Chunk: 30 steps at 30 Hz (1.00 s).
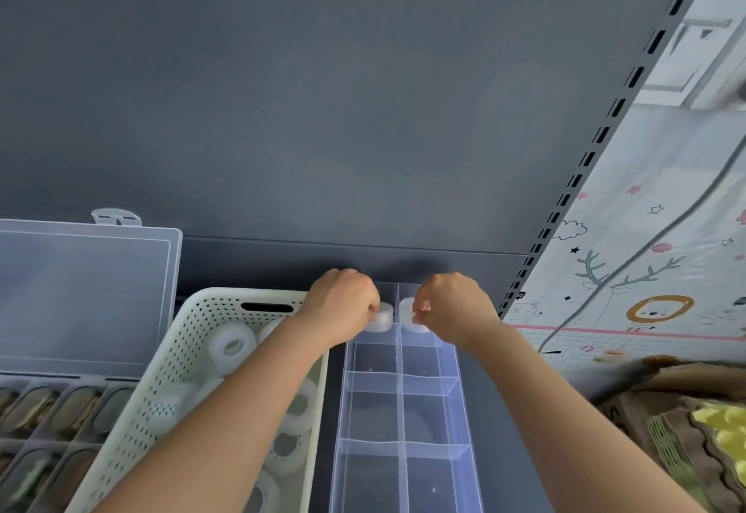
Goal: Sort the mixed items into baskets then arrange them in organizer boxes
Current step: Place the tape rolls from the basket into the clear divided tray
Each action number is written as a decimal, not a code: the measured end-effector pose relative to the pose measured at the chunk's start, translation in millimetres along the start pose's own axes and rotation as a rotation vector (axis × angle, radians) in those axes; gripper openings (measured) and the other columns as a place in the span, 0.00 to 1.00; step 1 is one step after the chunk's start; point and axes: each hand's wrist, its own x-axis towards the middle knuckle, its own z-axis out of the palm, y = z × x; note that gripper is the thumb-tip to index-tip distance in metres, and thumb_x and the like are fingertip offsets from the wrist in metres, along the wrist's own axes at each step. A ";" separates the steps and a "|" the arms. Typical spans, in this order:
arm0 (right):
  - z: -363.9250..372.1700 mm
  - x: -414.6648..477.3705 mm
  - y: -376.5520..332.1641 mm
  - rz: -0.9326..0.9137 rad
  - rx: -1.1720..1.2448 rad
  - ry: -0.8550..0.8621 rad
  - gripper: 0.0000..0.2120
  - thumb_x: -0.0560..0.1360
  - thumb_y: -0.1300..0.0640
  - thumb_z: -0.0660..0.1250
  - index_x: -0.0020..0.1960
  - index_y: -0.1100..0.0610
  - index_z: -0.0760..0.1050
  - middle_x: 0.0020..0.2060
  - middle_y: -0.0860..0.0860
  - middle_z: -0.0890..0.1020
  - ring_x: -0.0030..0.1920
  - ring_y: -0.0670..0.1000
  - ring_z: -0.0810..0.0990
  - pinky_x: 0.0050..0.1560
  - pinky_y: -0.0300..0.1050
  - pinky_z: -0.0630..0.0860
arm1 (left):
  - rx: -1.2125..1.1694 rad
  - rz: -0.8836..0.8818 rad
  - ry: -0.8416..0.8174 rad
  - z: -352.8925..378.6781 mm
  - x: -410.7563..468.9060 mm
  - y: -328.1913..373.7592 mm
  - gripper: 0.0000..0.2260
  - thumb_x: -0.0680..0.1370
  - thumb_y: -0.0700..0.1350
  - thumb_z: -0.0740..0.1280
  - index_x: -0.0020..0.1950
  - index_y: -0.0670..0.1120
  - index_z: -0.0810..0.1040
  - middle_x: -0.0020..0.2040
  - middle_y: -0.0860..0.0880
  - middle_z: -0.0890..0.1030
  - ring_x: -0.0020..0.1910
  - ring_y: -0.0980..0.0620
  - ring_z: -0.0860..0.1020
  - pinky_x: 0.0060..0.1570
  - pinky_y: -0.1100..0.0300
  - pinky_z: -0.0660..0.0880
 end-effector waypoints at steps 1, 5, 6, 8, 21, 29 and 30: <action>-0.6 1.9 0.3 0.012 0.004 -0.021 0.06 0.73 0.56 0.69 0.48 0.53 0.82 0.49 0.52 0.82 0.50 0.57 0.79 0.50 0.48 0.78 | -0.001 0.000 -0.009 -0.3 0.9 -0.5 0.07 0.74 0.40 0.65 0.41 0.48 0.81 0.44 0.47 0.79 0.46 0.42 0.76 0.48 0.53 0.74; 1.0 7.5 0.8 0.026 -0.017 -0.041 0.07 0.73 0.57 0.68 0.50 0.54 0.81 0.50 0.53 0.82 0.50 0.58 0.79 0.50 0.47 0.78 | 0.042 0.050 -0.006 -3.4 5.0 0.7 0.09 0.74 0.40 0.66 0.48 0.50 0.84 0.49 0.50 0.82 0.50 0.46 0.77 0.53 0.57 0.69; 2.0 8.2 0.5 0.032 -0.024 -0.041 0.07 0.73 0.57 0.68 0.50 0.55 0.81 0.50 0.53 0.81 0.51 0.58 0.79 0.50 0.47 0.78 | 0.043 0.058 -0.005 -3.9 5.8 1.1 0.10 0.74 0.40 0.66 0.49 0.50 0.84 0.50 0.51 0.82 0.49 0.46 0.77 0.54 0.57 0.68; 3.1 9.3 0.9 0.041 -0.015 -0.064 0.08 0.73 0.55 0.68 0.51 0.55 0.81 0.50 0.53 0.81 0.51 0.57 0.79 0.51 0.47 0.78 | 0.045 0.067 -0.025 -4.1 6.7 0.8 0.10 0.75 0.40 0.65 0.49 0.51 0.85 0.50 0.51 0.82 0.49 0.47 0.77 0.54 0.57 0.67; -3.1 -40.5 -54.9 -0.355 0.170 0.221 0.08 0.75 0.54 0.65 0.44 0.53 0.82 0.43 0.50 0.82 0.48 0.52 0.76 0.44 0.47 0.74 | -0.100 -0.100 0.200 -37.8 -76.9 -51.5 0.09 0.76 0.40 0.63 0.39 0.46 0.80 0.39 0.52 0.74 0.42 0.50 0.73 0.39 0.55 0.72; 29.2 -38.6 -119.3 -0.580 0.000 0.126 0.12 0.77 0.56 0.62 0.57 0.52 0.78 0.56 0.49 0.79 0.60 0.52 0.70 0.53 0.48 0.73 | -0.105 -0.283 0.073 -16.7 -138.2 -93.7 0.10 0.77 0.40 0.62 0.45 0.49 0.82 0.47 0.49 0.78 0.44 0.49 0.74 0.44 0.53 0.75; 32.4 -34.4 -124.1 -0.586 -0.056 0.119 0.12 0.76 0.58 0.61 0.58 0.52 0.78 0.56 0.49 0.78 0.61 0.53 0.70 0.53 0.48 0.73 | -0.106 -0.281 0.079 -12.4 -140.7 -96.7 0.10 0.77 0.39 0.62 0.48 0.50 0.82 0.48 0.51 0.77 0.47 0.49 0.75 0.46 0.52 0.75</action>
